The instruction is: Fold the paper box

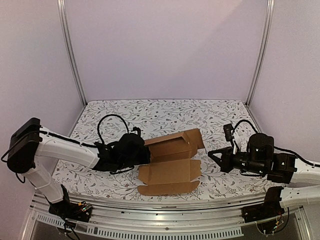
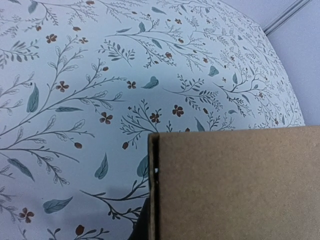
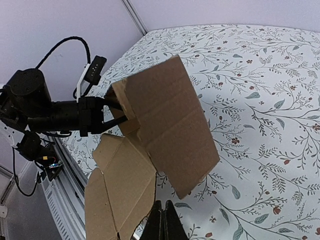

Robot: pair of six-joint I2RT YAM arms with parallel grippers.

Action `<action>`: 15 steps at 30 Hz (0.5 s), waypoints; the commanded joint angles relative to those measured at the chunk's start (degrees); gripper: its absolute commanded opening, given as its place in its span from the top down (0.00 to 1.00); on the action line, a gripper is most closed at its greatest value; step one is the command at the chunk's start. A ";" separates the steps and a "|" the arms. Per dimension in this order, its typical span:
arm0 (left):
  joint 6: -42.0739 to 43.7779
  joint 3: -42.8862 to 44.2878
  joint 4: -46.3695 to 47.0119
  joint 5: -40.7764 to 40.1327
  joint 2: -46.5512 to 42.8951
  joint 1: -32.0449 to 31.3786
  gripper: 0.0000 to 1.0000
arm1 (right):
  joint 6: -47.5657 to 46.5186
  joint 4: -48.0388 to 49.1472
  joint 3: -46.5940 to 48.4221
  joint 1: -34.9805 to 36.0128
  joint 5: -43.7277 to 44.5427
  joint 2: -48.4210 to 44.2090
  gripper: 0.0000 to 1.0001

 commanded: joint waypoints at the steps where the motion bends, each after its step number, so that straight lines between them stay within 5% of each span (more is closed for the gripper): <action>1: -2.08 -2.61 5.46 5.11 -3.46 1.54 1.00 | -0.85 4.64 -3.87 0.19 -3.32 -3.71 1.00; 15: -3.18 -5.92 14.06 14.90 -7.22 2.09 1.00 | 1.50 27.08 -4.44 1.73 -9.03 4.07 1.00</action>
